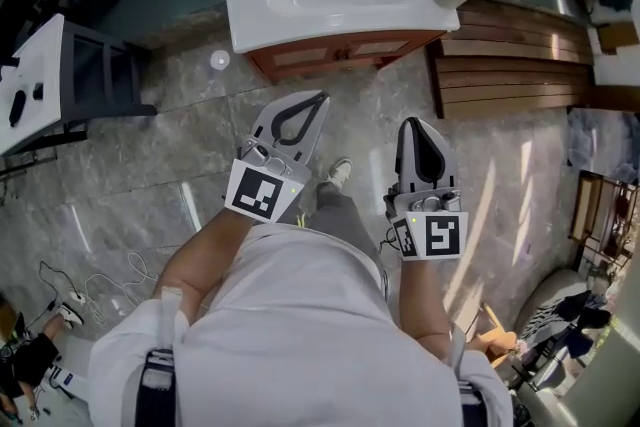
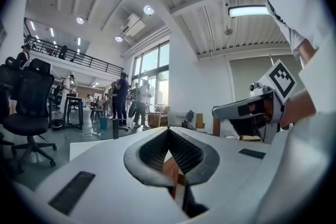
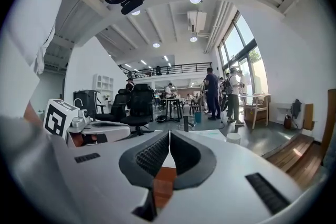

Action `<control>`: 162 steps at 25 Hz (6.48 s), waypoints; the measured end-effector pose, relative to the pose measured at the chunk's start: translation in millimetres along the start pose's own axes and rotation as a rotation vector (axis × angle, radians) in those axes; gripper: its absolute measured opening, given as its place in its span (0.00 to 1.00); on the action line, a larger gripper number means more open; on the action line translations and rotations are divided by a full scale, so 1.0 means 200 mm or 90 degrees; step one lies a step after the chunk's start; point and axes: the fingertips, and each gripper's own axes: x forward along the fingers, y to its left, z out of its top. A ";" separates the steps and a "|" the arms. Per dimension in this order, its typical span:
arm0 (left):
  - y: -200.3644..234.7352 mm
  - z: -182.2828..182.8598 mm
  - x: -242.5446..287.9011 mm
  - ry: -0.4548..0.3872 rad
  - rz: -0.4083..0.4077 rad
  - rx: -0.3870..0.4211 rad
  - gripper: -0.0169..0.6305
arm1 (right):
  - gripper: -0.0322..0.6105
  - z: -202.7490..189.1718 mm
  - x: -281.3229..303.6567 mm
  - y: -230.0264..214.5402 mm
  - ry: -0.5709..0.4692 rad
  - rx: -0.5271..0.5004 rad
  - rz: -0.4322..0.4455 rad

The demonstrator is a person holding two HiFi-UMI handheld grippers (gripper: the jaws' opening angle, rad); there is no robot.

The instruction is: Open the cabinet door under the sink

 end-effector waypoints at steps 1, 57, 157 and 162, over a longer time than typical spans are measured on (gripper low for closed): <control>0.00 -0.02 0.01 0.007 0.001 0.004 0.04 | 0.10 -0.03 0.01 -0.01 0.005 -0.001 0.005; 0.33 -2.41 0.74 0.079 0.032 0.014 0.04 | 0.26 -2.52 1.36 -0.52 0.053 -0.070 0.070; -0.08 -2.77 1.18 0.149 -0.077 0.066 0.03 | 0.20 -2.85 0.96 -0.75 0.174 0.018 0.102; -0.10 -2.81 1.17 0.161 -0.087 0.066 0.03 | 0.20 -2.87 0.86 -0.79 0.191 0.020 0.064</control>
